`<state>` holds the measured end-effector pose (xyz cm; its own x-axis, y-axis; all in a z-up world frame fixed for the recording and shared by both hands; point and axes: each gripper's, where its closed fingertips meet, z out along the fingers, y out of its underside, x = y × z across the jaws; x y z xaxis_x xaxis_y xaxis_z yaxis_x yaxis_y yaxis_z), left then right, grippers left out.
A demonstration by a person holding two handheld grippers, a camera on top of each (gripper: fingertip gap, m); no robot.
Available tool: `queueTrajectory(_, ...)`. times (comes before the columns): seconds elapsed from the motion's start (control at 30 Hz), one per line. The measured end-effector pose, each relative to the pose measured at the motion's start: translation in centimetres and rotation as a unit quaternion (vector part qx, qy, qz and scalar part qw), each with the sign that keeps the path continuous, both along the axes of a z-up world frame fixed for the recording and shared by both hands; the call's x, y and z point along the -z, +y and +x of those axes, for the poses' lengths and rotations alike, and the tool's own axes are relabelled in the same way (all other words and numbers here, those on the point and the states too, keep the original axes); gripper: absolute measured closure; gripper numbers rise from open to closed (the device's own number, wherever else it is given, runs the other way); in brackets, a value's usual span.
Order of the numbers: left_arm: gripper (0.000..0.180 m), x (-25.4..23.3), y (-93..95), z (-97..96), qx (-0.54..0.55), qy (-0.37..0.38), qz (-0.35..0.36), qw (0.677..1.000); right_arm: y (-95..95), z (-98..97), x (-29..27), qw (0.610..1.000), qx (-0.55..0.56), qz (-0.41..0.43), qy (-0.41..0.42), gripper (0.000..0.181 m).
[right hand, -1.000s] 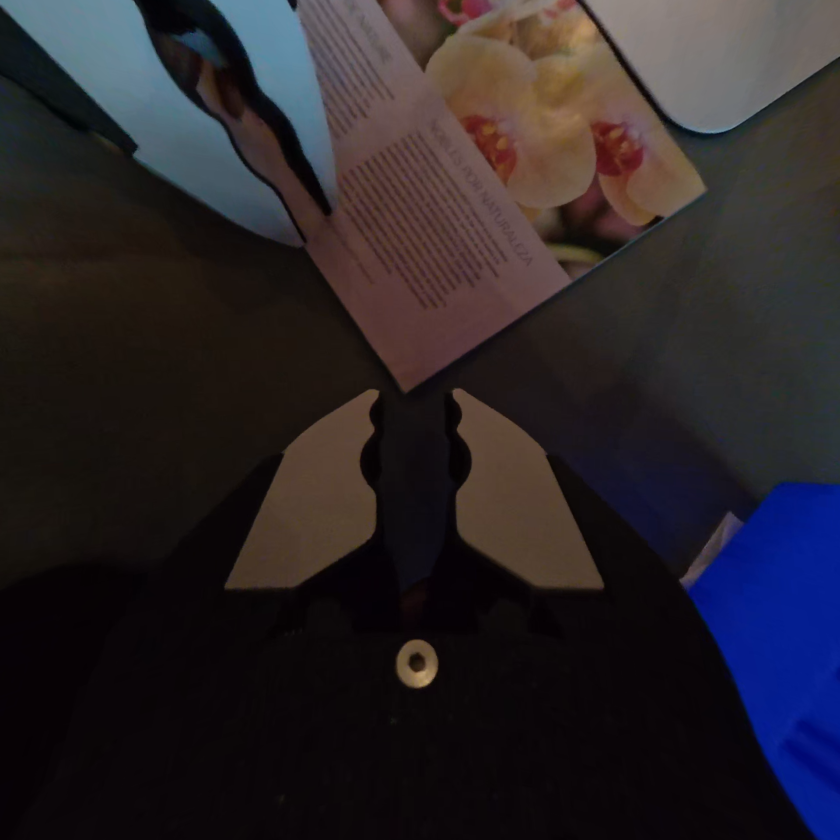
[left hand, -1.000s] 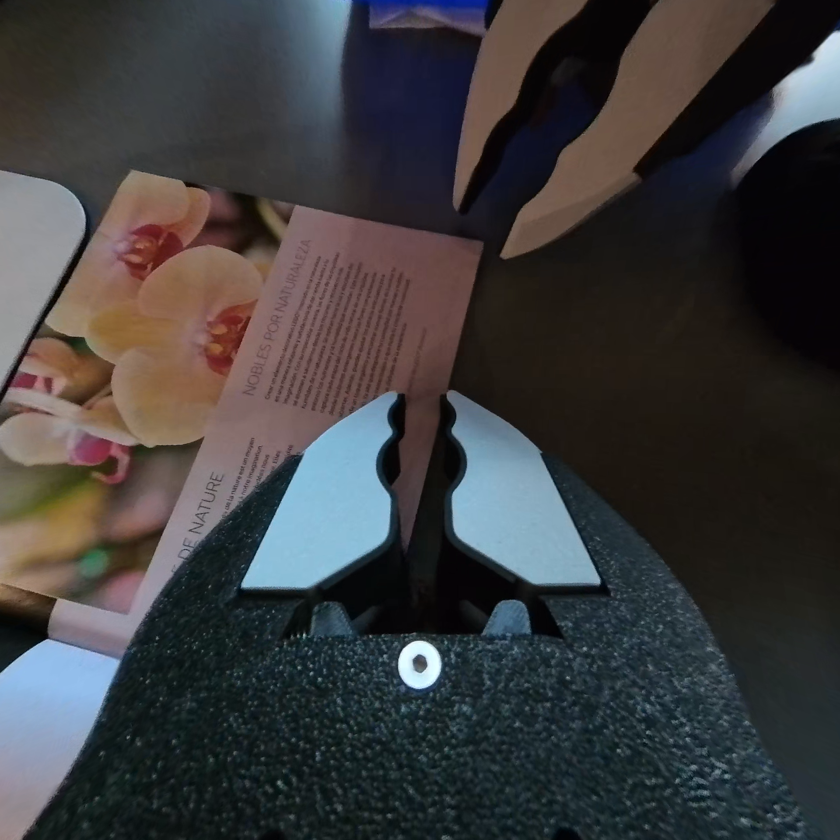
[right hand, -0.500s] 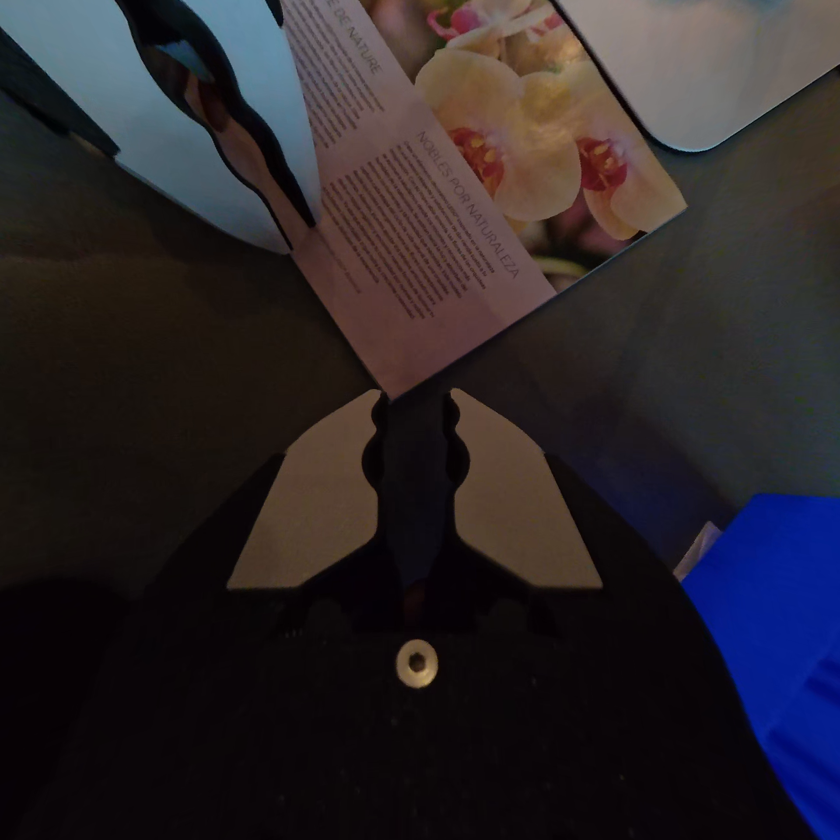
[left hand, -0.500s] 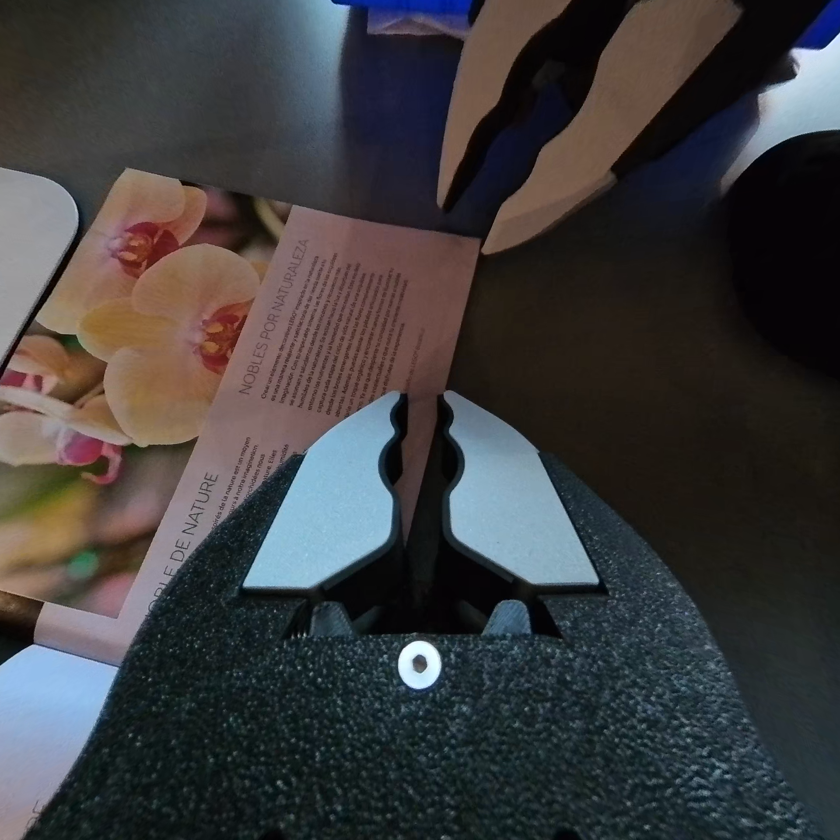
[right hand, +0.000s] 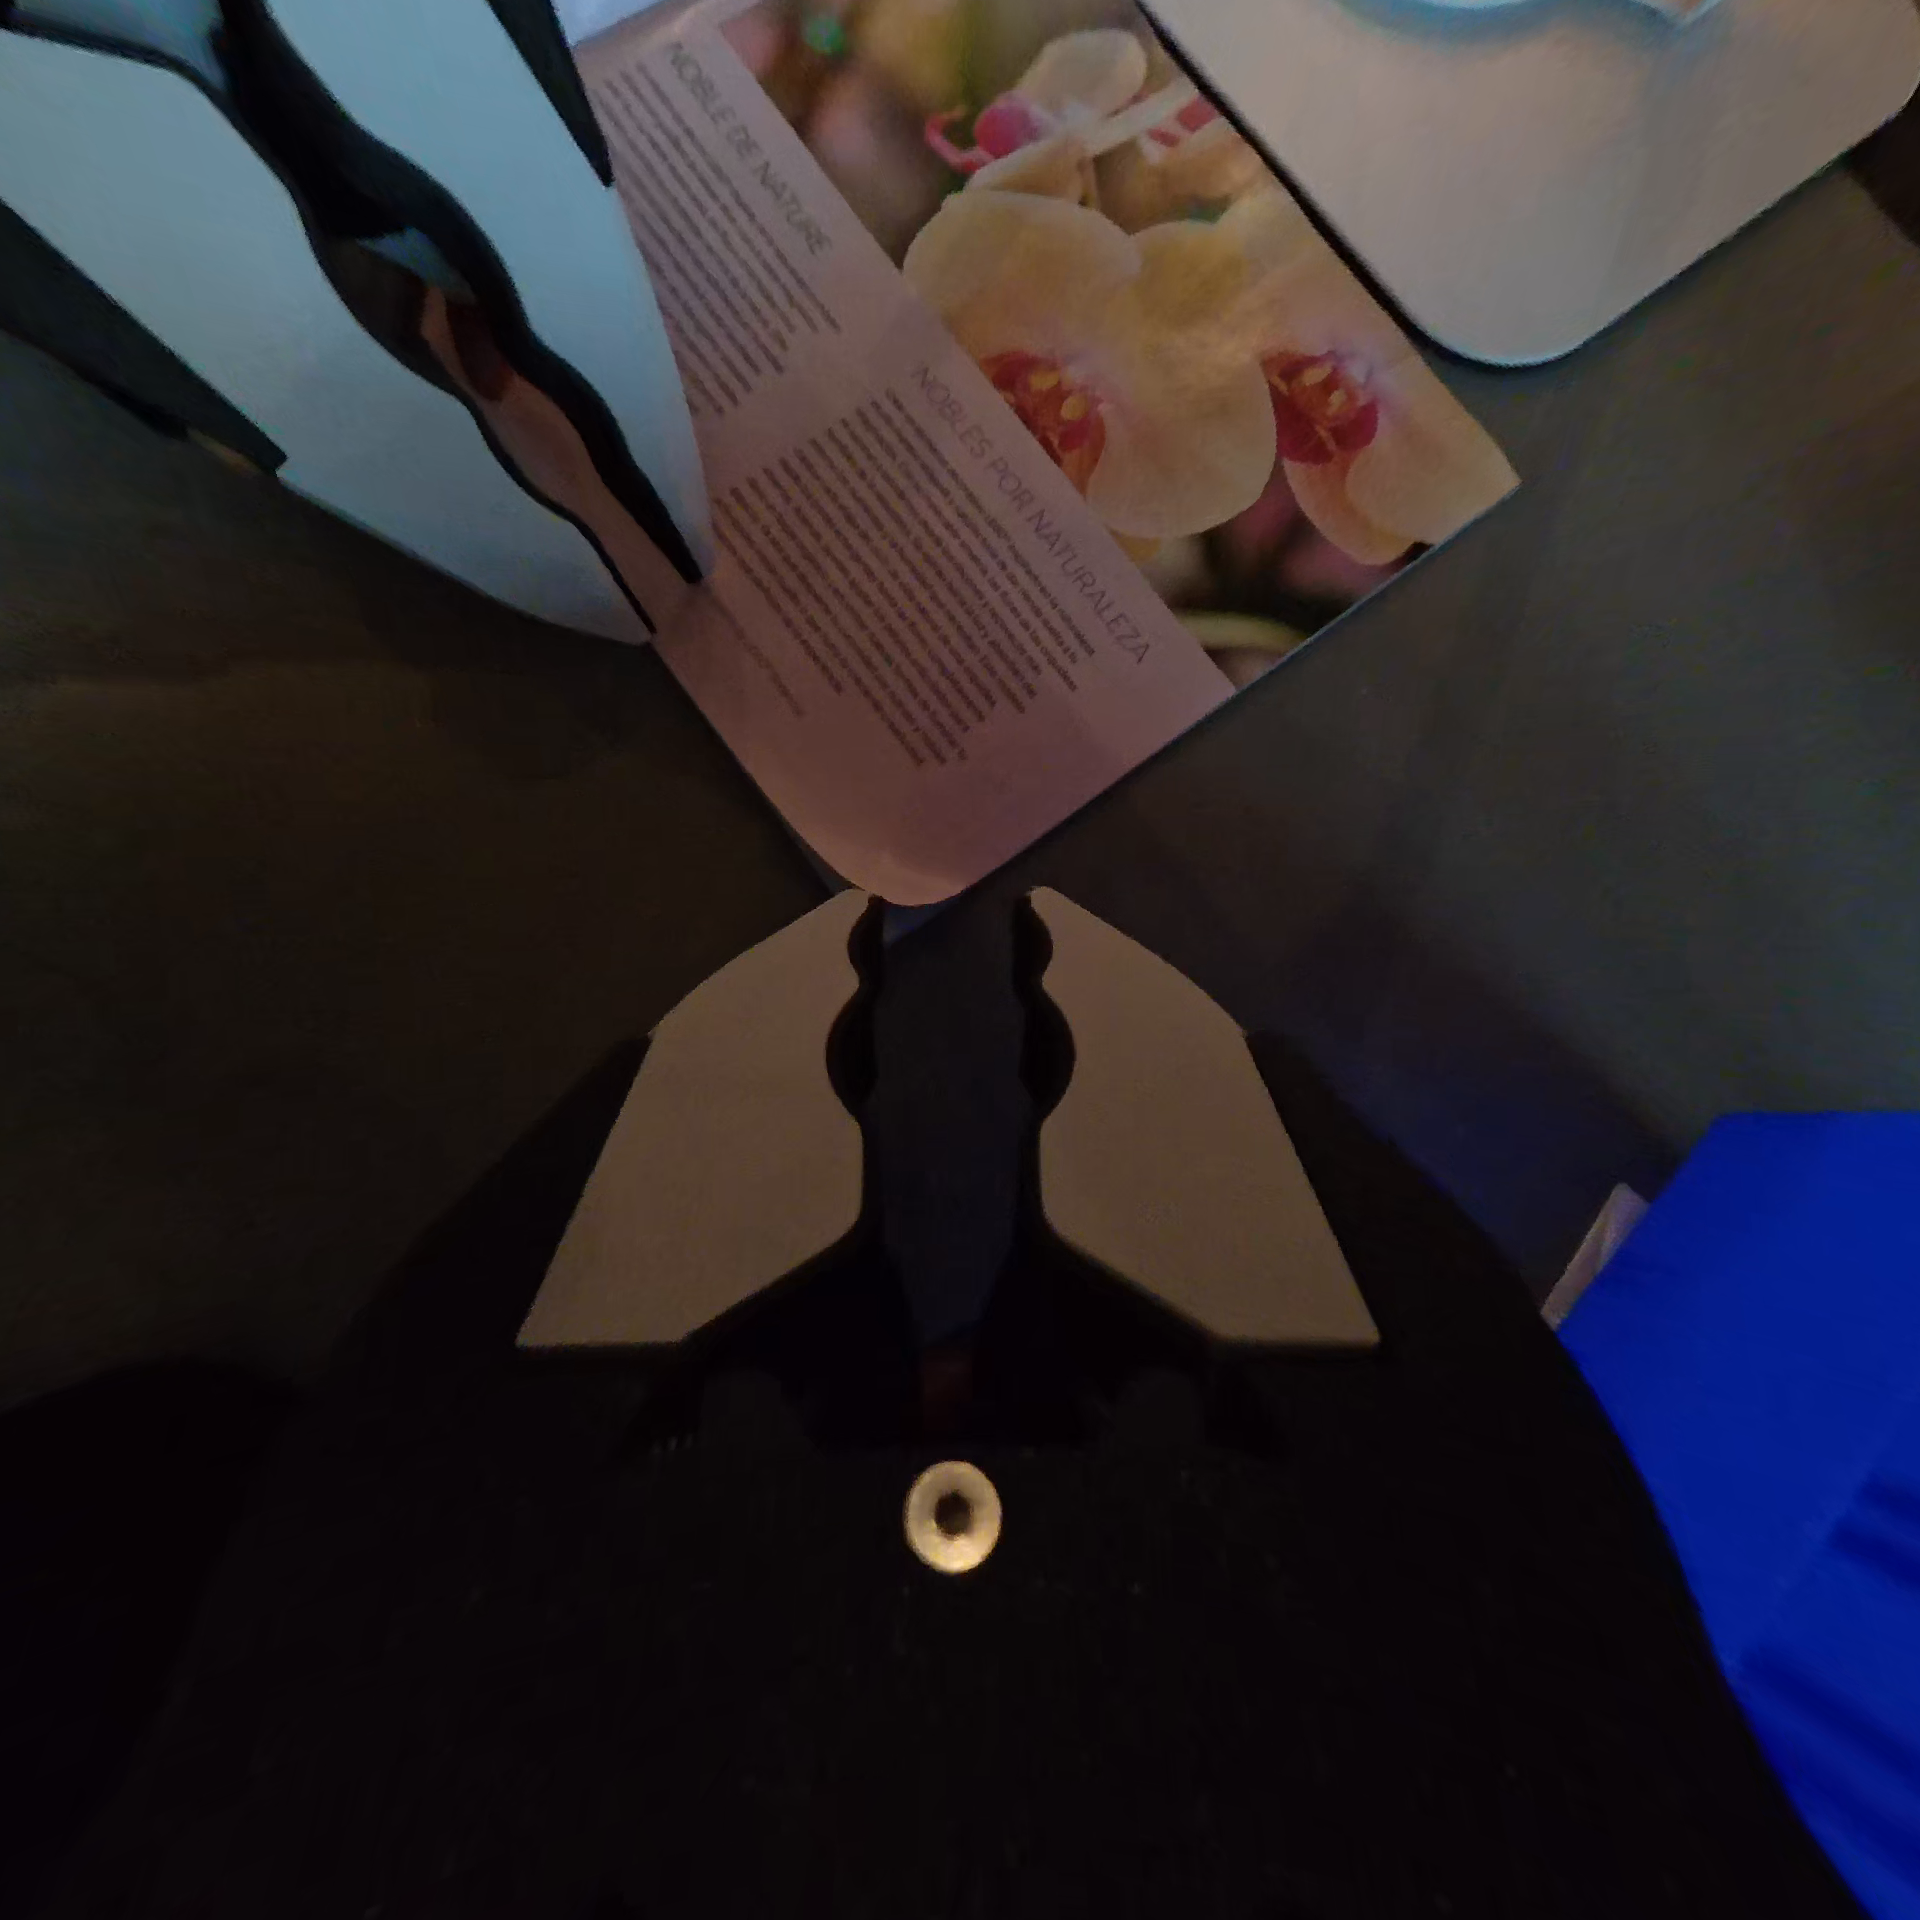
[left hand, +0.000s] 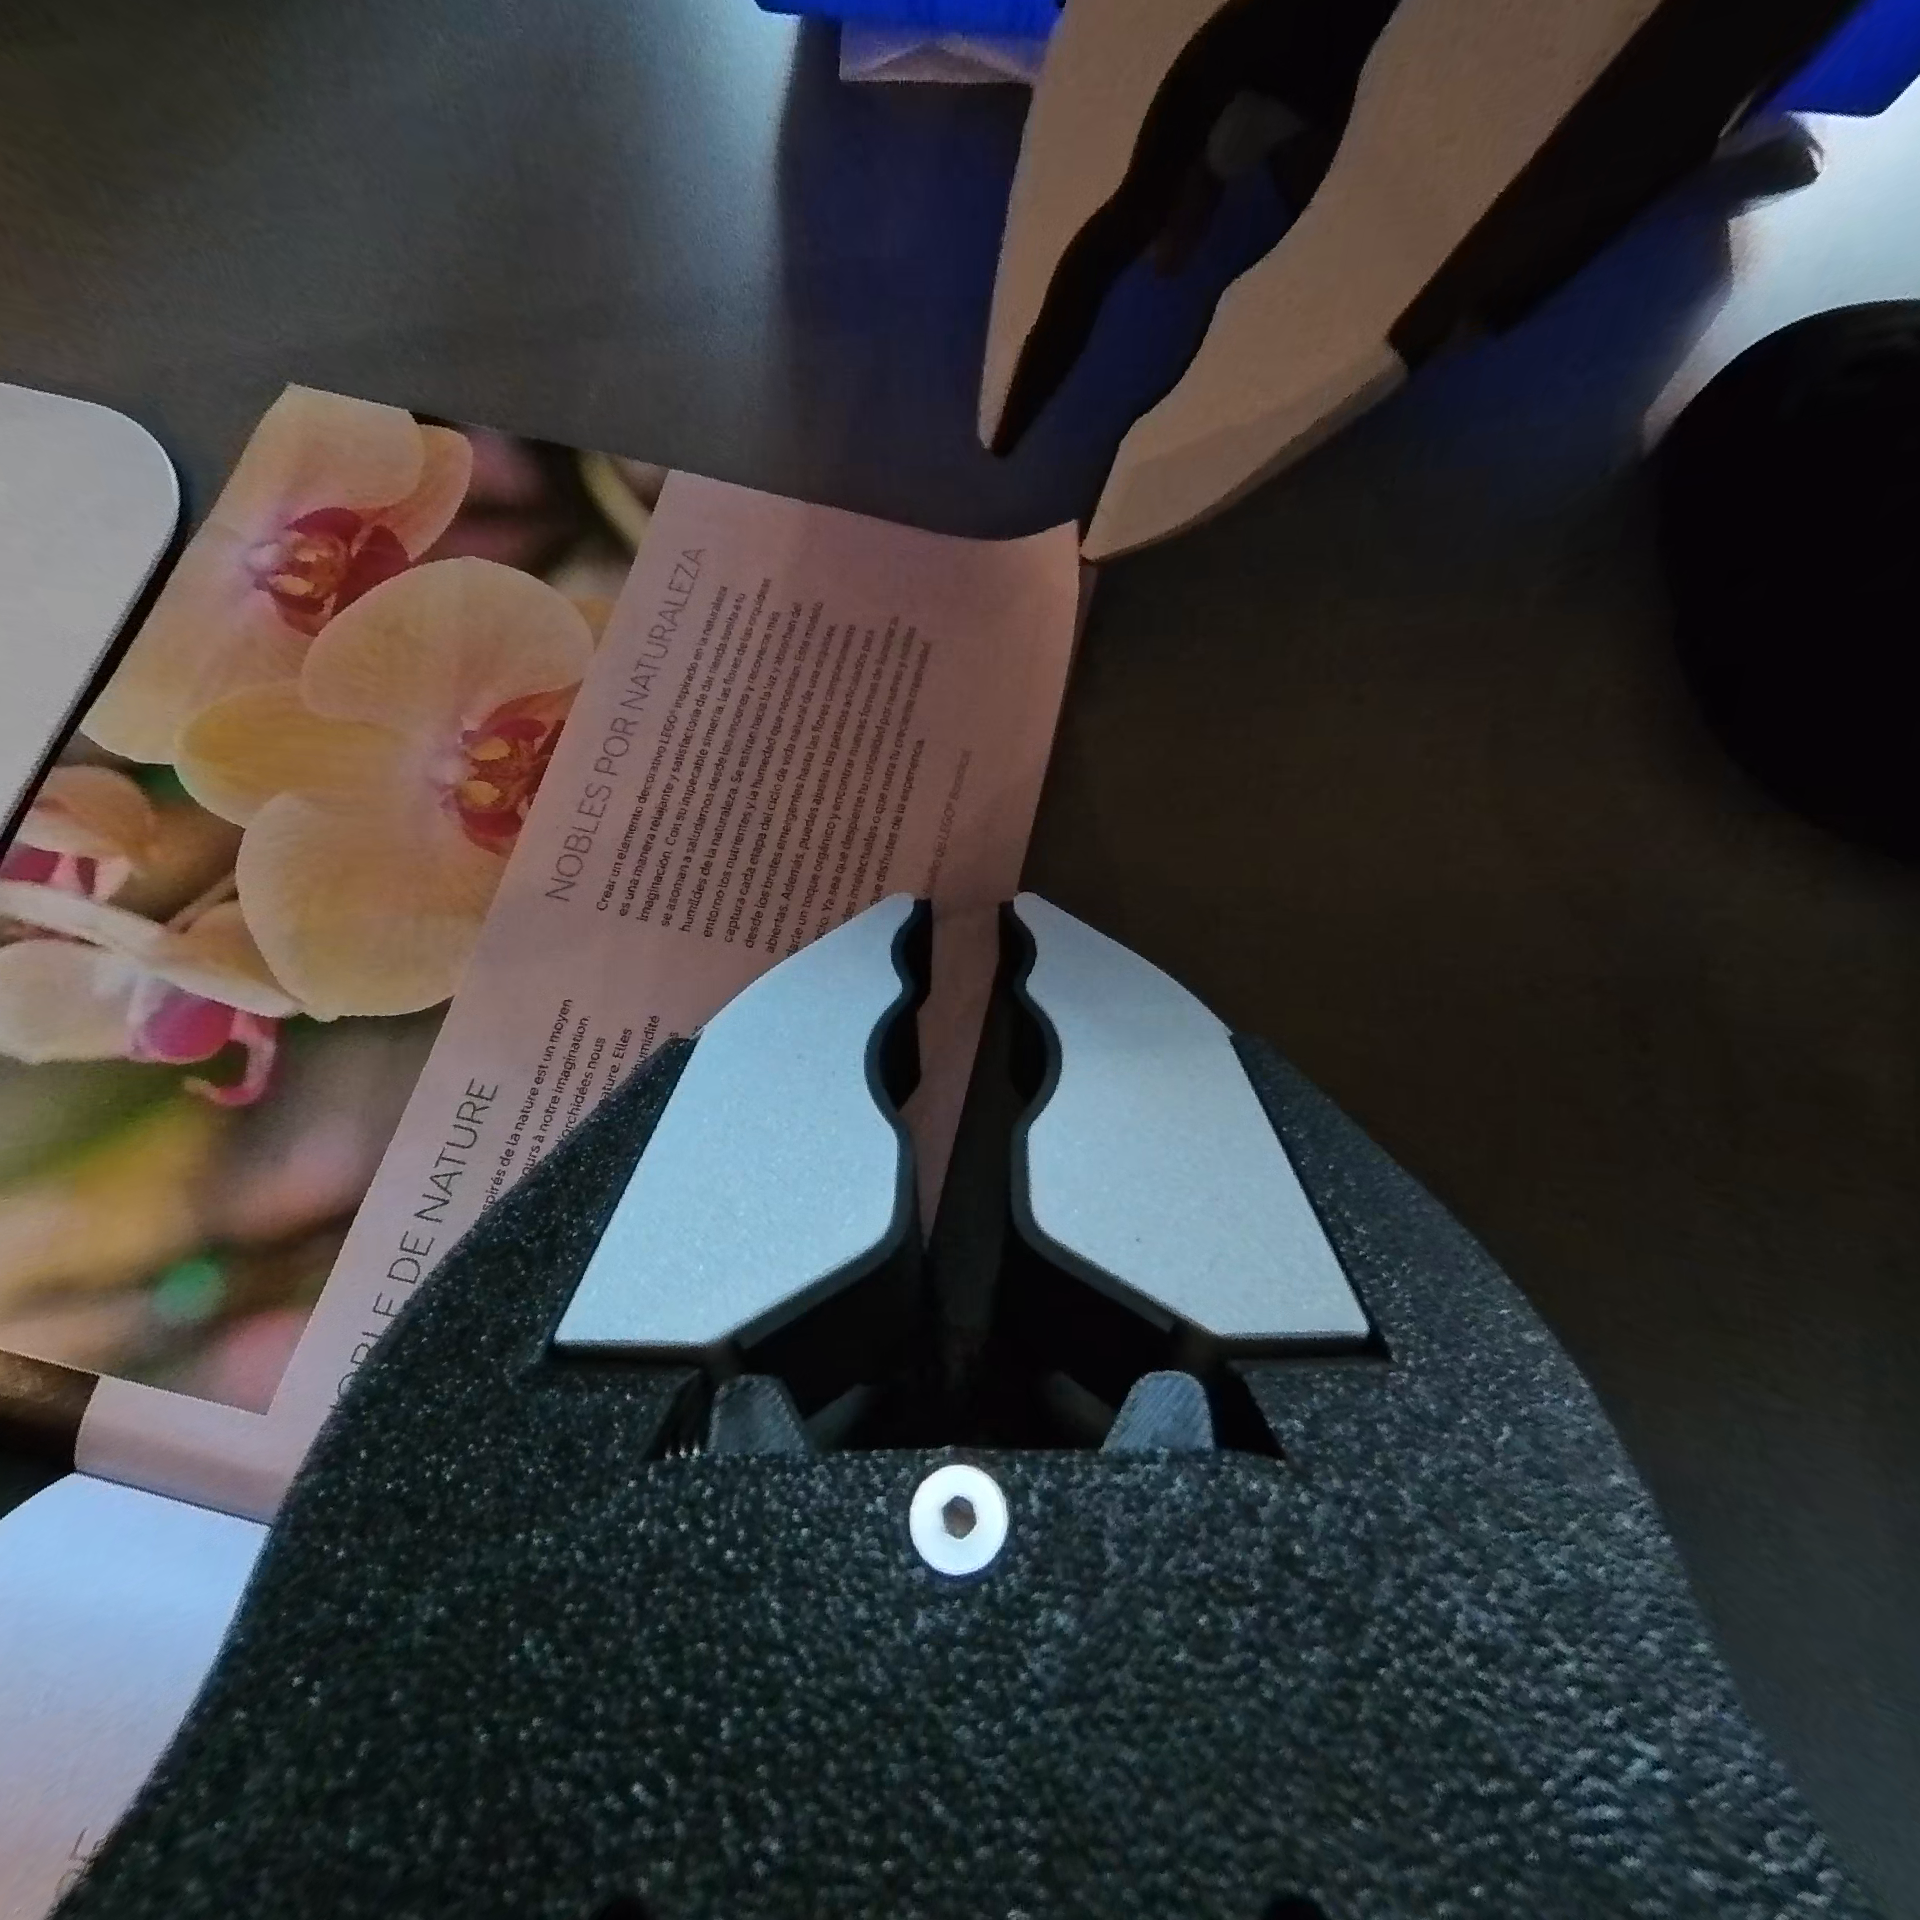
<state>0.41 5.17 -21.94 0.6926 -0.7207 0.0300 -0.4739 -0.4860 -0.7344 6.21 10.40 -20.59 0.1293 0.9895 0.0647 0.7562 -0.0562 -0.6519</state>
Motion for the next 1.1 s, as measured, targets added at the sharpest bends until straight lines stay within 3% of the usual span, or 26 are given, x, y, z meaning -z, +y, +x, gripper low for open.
queueTrajectory(0.23,0.168,0.12,0.27,0.12,0.000,-0.001,0.000,1.000,-0.21,0.51,0.81,0.998,0.022,-0.051,-0.024,0.157)
queueTrajectory(1.1,0.168,0.14,0.28,0.09,0.000,-0.003,-0.002,1.000,0.23,0.70,0.35,0.998,0.029,-0.039,-0.040,0.159)
